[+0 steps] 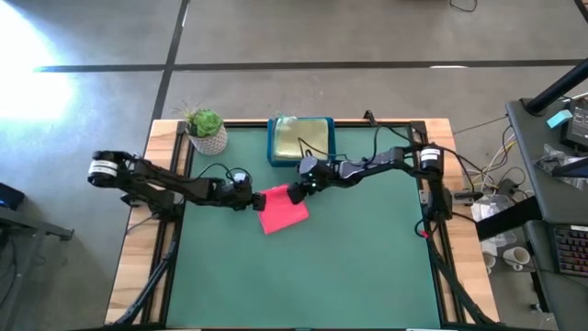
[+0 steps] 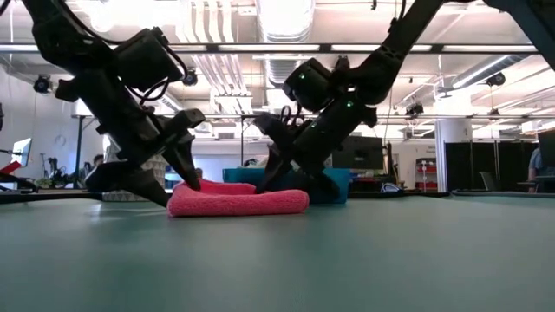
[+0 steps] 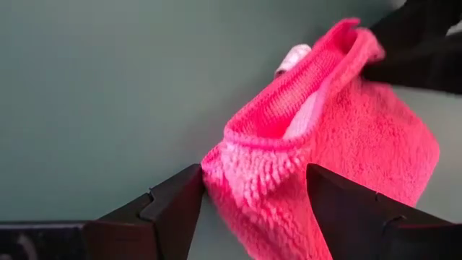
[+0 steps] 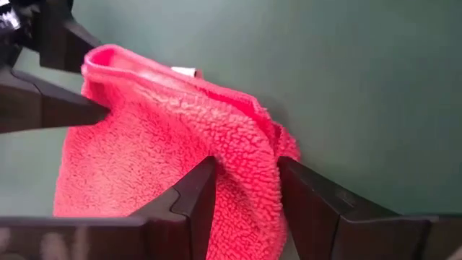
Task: Fold microfiber towels
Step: Put the pink microfiber cloth into the blue bin
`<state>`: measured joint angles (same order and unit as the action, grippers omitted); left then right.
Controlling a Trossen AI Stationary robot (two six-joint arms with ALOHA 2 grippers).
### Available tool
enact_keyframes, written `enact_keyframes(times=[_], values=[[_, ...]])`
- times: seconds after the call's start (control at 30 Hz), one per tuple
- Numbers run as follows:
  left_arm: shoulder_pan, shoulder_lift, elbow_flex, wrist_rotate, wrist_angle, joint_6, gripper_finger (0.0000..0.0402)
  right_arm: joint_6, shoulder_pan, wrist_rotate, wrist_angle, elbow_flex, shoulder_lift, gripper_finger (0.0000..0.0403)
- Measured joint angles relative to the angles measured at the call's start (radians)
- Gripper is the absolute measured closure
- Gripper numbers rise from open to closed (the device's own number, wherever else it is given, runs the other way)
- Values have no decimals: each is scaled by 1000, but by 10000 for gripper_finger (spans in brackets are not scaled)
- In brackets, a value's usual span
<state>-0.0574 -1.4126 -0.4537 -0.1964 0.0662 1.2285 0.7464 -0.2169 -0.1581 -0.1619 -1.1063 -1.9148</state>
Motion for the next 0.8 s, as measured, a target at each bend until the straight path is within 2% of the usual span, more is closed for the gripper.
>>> enact_keyframes(times=[0.2,0.43,0.67,0.8], values=[[-2,-47,-6,-31,58,-5,184,0,0,-71,4,-51,-48,282],[-3,-50,-7,-33,59,-34,267,1,0,-86,54,-71,-47,310],[-3,-50,-5,-16,111,-63,350,12,6,-86,54,-70,-47,385],[-3,-50,-4,-15,159,-109,380,12,8,-87,54,-70,-46,393]])
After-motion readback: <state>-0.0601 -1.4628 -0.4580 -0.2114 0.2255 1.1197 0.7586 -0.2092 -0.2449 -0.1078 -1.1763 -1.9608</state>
